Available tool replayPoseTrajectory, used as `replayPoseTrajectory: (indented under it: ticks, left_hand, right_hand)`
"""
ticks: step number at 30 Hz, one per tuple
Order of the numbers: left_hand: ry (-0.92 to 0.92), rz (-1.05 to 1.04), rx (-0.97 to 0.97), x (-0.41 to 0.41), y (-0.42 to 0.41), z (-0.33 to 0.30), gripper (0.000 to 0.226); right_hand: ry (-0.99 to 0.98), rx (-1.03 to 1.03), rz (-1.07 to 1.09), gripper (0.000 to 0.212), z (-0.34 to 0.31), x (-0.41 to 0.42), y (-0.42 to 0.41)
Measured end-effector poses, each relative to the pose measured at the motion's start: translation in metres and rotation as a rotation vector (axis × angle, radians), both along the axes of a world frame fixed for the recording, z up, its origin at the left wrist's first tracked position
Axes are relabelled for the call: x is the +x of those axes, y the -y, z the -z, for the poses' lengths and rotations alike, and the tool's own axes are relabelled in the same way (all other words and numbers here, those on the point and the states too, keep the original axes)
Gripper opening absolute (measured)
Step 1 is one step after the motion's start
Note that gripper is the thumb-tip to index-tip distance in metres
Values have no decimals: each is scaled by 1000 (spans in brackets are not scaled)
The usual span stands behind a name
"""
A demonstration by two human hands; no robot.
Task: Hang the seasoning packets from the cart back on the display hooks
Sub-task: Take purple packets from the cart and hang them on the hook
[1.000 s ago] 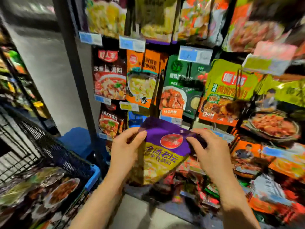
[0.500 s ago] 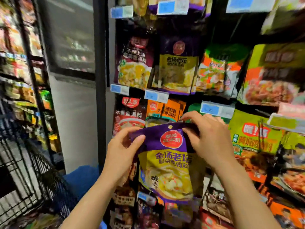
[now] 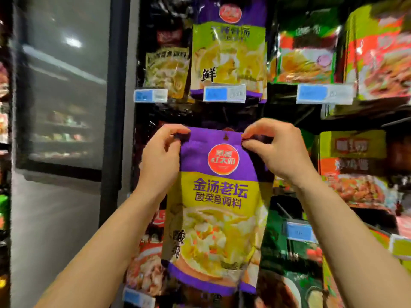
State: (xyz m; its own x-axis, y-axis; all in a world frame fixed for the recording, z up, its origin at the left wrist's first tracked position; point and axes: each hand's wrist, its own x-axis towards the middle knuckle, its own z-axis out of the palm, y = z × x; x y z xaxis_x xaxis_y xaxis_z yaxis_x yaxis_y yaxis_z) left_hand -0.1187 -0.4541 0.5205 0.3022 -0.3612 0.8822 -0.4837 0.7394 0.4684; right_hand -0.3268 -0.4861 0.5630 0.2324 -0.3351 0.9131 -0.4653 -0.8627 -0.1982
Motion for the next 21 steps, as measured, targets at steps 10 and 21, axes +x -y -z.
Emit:
replayPoseTrajectory:
  ticks: [10,21]
  left_hand:
    - [103,-194,-55,3,68,-55,38]
    - [218,-503,-134,11,125,-65,43]
  right_hand:
    - [72,-163,135,9,-54,14,71]
    - [139,-465,223,7,-47,35,128]
